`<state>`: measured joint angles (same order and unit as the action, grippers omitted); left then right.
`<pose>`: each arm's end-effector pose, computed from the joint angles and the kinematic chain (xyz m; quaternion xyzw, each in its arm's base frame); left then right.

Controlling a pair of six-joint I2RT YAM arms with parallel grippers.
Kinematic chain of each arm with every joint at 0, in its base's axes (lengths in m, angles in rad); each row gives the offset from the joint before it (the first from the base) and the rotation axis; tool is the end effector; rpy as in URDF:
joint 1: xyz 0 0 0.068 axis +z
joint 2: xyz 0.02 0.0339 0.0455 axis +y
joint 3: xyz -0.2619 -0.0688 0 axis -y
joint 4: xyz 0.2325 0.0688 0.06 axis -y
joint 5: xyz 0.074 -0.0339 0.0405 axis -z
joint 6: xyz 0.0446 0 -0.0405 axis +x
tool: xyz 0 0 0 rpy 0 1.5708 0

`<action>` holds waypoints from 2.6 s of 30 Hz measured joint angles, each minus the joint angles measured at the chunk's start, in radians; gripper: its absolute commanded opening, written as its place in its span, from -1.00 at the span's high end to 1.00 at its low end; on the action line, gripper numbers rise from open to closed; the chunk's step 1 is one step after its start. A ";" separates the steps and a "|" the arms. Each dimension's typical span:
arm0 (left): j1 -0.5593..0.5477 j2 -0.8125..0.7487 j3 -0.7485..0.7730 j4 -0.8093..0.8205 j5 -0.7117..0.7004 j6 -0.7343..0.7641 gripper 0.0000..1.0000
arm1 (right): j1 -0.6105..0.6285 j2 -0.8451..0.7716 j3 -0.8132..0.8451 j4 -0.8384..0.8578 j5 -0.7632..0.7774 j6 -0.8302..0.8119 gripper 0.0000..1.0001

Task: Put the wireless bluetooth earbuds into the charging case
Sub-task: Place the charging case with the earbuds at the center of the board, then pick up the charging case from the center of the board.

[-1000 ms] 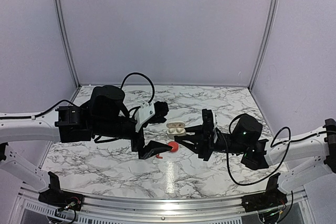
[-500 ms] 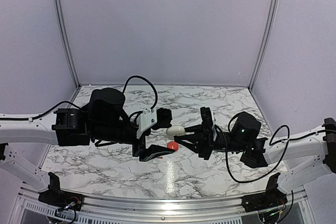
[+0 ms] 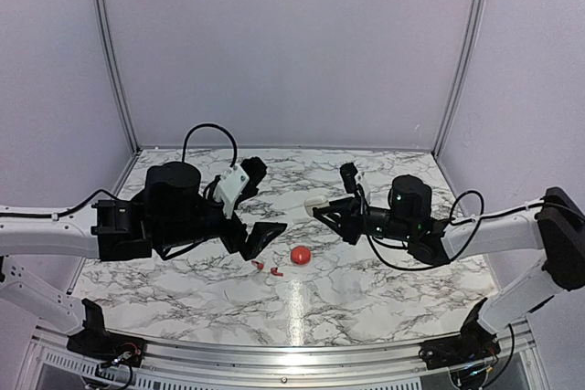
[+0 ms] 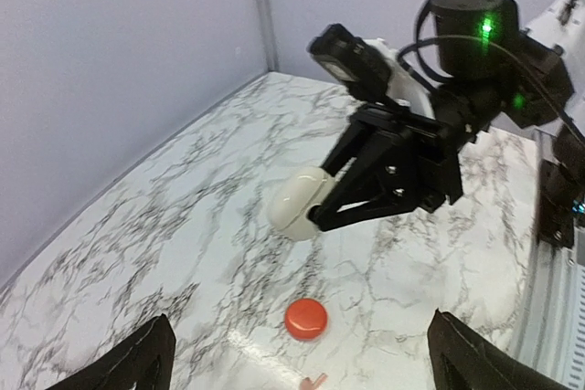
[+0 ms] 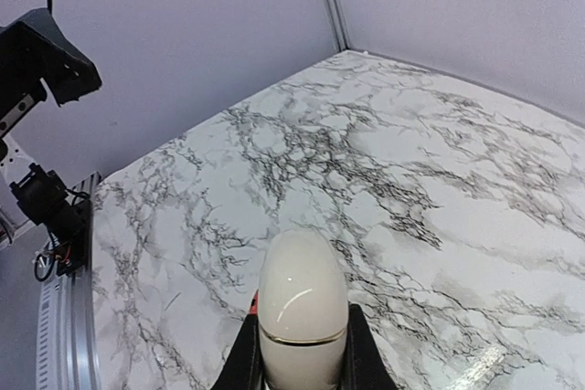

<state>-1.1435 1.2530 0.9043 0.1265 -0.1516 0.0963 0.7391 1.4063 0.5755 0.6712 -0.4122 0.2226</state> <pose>0.1273 -0.2633 0.3132 0.4140 0.6614 -0.2600 0.5687 0.2035 0.2096 0.2224 -0.3186 0.6865 0.4317 0.4907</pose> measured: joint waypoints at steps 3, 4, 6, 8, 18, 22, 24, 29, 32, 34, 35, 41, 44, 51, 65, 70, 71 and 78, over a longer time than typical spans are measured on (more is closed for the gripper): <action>0.049 -0.006 -0.026 0.024 -0.069 -0.090 -0.98 | -0.031 0.075 0.066 -0.075 0.007 0.007 1.00; 0.061 -0.008 -0.031 0.029 -0.082 -0.113 -0.98 | -0.040 0.100 0.086 -0.092 0.008 0.009 1.00; 0.089 -0.013 -0.045 0.040 -0.113 -0.164 -0.98 | -0.064 0.173 0.143 -0.128 -0.001 0.014 1.00; 0.105 -0.013 -0.058 0.049 -0.150 -0.208 -0.98 | -0.086 0.258 0.209 -0.158 -0.013 0.017 1.00; 0.114 -0.035 -0.119 0.055 -0.338 -0.330 -0.98 | -0.110 0.573 0.480 -0.292 -0.078 0.021 1.00; 0.115 -0.037 -0.119 0.047 -0.357 -0.344 -0.98 | -0.111 0.651 0.566 -0.335 -0.102 0.021 1.00; 0.115 -0.036 -0.119 0.041 -0.360 -0.348 -0.98 | -0.111 0.686 0.605 -0.351 -0.110 0.021 0.96; 0.116 -0.015 -0.119 0.017 -0.352 -0.346 -0.98 | -0.111 0.746 0.654 -0.384 -0.122 0.018 0.62; 0.117 0.013 -0.118 0.001 -0.328 -0.342 -0.98 | -0.113 0.760 0.676 -0.402 -0.126 0.011 0.21; 0.117 0.033 -0.116 -0.008 -0.309 -0.337 -0.98 | -0.116 0.765 0.693 -0.414 -0.124 0.006 0.01; 0.117 0.041 -0.114 -0.010 -0.300 -0.335 -0.98 | -0.119 0.765 0.700 -0.422 -0.122 0.003 -0.11; 0.117 0.114 -0.094 -0.025 -0.218 -0.312 -0.98 | -0.148 0.736 0.695 -0.464 -0.105 -0.021 -0.45; 0.117 0.166 -0.074 -0.029 -0.178 -0.297 -0.98 | -0.170 0.652 0.645 -0.479 -0.087 -0.036 -0.53; 0.117 0.334 0.045 -0.078 -0.064 -0.258 -0.98 | -0.214 0.381 0.506 -0.468 -0.066 -0.047 -0.57; 0.117 0.641 0.303 -0.205 0.065 -0.246 -0.94 | -0.222 0.032 0.105 -0.354 -0.024 0.061 -0.59; 0.117 0.709 0.365 -0.229 0.073 -0.252 -0.86 | -0.222 -0.055 0.036 -0.323 -0.003 0.084 -0.59; 0.117 0.721 0.374 -0.233 0.073 -0.254 -0.84 | -0.222 -0.065 0.024 -0.319 0.002 0.088 -0.59; 0.117 0.789 0.416 -0.269 0.058 -0.269 -0.74 | -0.222 -0.098 -0.039 -0.312 0.019 0.101 -0.56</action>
<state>-1.0264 2.0415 1.3201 -0.1421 -0.0937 -0.1730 0.5175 1.3083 0.5369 0.3592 -0.3935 0.3241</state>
